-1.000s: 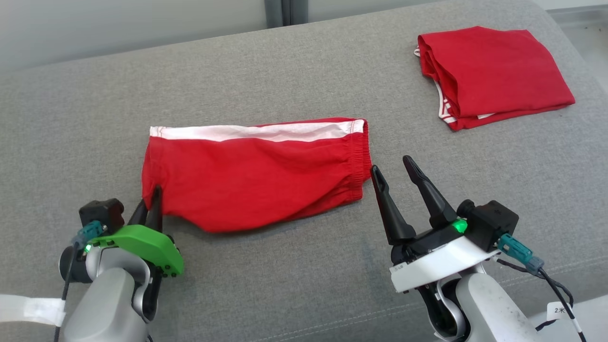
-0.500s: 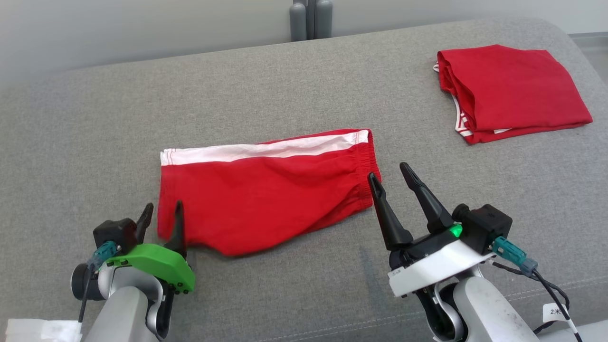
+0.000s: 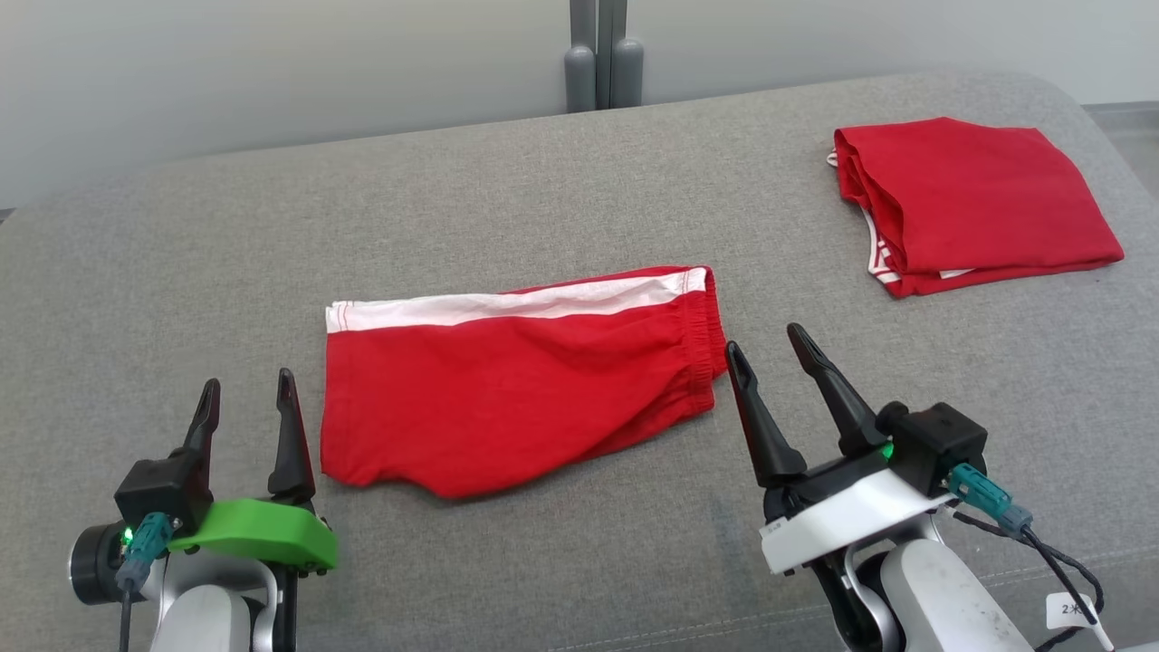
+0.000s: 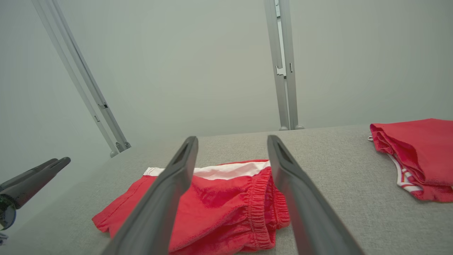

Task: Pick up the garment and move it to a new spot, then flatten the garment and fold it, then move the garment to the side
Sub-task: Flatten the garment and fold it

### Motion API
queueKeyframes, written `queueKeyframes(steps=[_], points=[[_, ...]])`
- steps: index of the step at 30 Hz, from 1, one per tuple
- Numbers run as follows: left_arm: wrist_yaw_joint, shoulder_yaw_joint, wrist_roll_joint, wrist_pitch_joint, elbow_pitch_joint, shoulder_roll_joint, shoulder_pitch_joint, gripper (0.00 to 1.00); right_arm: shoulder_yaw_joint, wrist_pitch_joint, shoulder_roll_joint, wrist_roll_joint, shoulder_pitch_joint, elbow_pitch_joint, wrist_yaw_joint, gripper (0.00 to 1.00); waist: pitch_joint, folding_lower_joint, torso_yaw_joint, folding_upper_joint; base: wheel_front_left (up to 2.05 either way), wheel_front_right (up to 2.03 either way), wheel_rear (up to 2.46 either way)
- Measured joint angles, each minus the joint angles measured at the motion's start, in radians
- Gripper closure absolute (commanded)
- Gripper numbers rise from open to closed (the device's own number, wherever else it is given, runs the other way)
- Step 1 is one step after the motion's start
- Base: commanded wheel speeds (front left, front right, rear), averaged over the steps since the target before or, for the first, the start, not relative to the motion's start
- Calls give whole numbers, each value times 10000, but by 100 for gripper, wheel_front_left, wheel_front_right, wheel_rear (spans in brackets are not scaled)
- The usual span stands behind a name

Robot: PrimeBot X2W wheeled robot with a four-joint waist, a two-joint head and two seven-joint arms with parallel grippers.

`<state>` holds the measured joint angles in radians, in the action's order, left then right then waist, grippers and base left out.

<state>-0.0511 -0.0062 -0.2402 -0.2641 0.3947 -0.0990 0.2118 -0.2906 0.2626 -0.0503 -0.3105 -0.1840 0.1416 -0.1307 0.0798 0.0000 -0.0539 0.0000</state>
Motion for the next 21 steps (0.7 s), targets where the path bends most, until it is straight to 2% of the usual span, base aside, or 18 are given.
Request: queueKeyframes(steps=[10, 21], points=[[203, 692, 836, 0, -1317, 219, -1011, 0, 836, 0, 2, 347, 407, 380, 0, 0, -499, 0, 274, 0, 0, 0, 0], [366, 849, 1519, 0, -1931, 81, -2513, 0, 1551, -17, 10, 600, 847, 736, 0, 0, -952, 0, 539, 0, 0, 0, 0]])
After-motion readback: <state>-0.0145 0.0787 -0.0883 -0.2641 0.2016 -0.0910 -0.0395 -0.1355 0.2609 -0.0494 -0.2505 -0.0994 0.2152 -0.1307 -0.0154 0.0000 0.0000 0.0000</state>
